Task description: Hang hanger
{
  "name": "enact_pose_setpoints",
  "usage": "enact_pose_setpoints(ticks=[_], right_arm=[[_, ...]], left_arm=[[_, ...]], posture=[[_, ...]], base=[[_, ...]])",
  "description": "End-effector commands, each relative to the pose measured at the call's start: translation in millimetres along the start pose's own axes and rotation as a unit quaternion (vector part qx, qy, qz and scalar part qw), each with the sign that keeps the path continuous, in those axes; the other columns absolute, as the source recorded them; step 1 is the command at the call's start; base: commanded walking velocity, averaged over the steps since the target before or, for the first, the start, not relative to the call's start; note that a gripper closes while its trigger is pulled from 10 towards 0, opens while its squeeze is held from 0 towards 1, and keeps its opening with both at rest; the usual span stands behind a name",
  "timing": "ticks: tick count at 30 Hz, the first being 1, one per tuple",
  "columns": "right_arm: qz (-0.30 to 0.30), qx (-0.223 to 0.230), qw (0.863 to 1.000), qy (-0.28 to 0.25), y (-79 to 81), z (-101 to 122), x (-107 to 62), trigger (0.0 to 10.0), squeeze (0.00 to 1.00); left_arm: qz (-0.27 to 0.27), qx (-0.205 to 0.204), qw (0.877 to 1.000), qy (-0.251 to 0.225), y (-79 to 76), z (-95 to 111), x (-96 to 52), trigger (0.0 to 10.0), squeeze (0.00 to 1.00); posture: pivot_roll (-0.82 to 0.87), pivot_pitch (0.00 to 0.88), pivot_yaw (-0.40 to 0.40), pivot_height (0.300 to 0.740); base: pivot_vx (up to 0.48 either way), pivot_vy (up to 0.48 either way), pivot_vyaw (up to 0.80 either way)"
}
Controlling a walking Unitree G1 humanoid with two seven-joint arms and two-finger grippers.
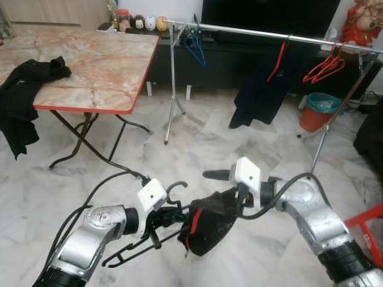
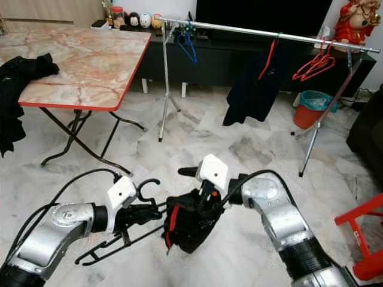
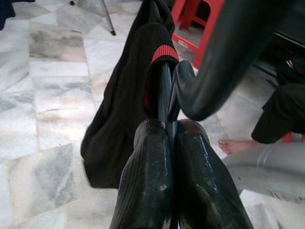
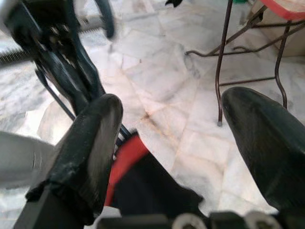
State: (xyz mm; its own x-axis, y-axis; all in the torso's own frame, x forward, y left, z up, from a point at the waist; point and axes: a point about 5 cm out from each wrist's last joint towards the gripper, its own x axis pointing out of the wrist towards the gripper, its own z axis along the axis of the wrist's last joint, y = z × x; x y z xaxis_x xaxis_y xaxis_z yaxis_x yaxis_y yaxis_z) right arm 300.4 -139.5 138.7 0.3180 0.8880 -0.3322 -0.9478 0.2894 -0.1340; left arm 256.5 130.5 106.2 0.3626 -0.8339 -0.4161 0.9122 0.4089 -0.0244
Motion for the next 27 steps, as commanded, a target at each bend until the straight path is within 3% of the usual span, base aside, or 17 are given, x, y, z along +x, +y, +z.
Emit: enact_pose_setpoints(ticks=[1, 7, 16, 27], right_arm=[[0.012, 0.001, 1.0, 0.005, -3.5, -2, -7.3, 10.0, 0.0], [0.075, 0.015, 0.996, 0.041, 2.3, -15, -17.4, 10.0, 0.0], [0.08, 0.035, 0.991, 0.105, -3.9, -40, -32.8, 10.0, 0.0], [0.073, 0.045, 0.985, 0.15, -5.0, -64, -35.7, 10.0, 0.0]], left_arm=[[-0.022, 0.008, 1.0, -0.016, -4.6, 10, 0.0, 10.0, 0.0], [-0.025, 0.008, 1.0, -0.007, -2.1, 9, -4.0, 10.0, 0.0], [-0.033, 0.005, 0.999, 0.0, -2.9, 9, -7.3, 10.0, 0.0], [-0.04, 0.005, 0.999, 0.003, -4.4, 9, -9.4, 10.0, 0.0]], posture=[[0.13, 0.0, -0.046, 0.74], [0.13, 0.0, -0.043, 0.74], [0.13, 0.0, -0.04, 0.74], [0.14, 0.0, -0.038, 0.74]], base=[[0.0, 0.0, 0.0], [0.0, 0.0, 0.0], [0.0, 0.0, 0.0], [0.0, 0.0, 0.0]])
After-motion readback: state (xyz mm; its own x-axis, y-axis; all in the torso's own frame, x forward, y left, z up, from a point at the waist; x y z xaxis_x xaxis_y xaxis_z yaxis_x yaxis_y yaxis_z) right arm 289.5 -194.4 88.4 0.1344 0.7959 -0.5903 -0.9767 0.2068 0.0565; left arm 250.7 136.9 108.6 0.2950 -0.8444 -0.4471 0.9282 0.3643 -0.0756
